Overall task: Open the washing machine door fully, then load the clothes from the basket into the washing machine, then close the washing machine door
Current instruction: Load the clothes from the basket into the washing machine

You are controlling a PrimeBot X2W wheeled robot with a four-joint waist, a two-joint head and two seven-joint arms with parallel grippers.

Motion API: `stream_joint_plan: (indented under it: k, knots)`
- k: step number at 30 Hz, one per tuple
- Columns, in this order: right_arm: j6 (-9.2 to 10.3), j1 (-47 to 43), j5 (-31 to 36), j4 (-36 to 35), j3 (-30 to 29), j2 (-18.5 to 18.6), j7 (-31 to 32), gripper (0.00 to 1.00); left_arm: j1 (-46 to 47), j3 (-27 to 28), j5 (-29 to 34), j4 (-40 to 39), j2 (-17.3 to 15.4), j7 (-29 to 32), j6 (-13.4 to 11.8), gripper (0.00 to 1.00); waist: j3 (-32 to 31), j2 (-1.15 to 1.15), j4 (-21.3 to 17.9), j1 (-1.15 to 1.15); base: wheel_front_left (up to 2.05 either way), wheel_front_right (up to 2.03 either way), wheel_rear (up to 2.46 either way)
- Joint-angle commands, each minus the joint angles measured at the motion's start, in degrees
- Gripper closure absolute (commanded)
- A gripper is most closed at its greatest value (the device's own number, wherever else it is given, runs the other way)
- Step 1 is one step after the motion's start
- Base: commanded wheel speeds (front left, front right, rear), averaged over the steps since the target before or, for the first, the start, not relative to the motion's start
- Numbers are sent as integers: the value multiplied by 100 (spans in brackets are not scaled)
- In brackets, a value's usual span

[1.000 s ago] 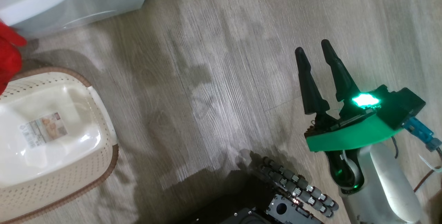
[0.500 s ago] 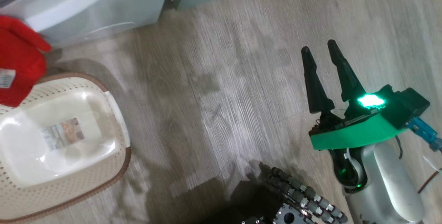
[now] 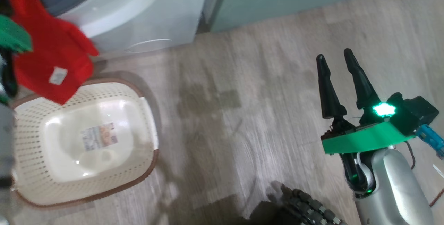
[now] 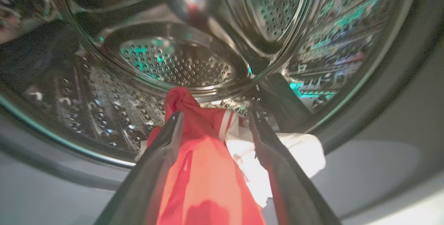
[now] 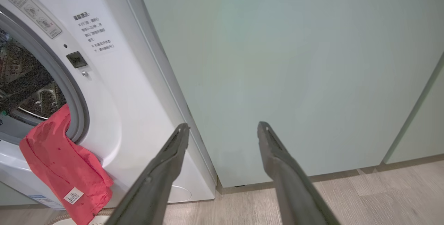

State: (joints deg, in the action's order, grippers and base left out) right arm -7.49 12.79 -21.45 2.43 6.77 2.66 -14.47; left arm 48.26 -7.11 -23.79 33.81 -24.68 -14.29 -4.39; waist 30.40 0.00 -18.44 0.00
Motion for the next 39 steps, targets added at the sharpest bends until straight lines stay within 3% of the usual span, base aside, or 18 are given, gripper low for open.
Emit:
stream_joint_plan:
  k: [1,7,13,26,39]
  knots:
    - [0,-106,91,-142,43,21,-52,0,-238,250,14,-575,-152,-67,-127,0,-183,0,229,0,0,0,0]
    - [0,-76,283,-69,-73,21,-18,0,-1652,539,185,-2364,257,-69,-468,0,-412,0,571,0,0,0,0]
    - [0,-57,466,8,-159,21,117,0,-2920,549,356,-3415,692,-70,-632,0,-707,0,853,0,0,0,0]
    - [0,-317,631,129,-236,21,335,0,-4233,353,436,-3917,1157,-71,-647,0,-1347,0,1036,0,0,0,0]
    - [0,-524,663,96,-234,21,484,0,-4495,227,444,-3816,1198,-71,-609,0,-1640,0,1105,0,0,0,0]
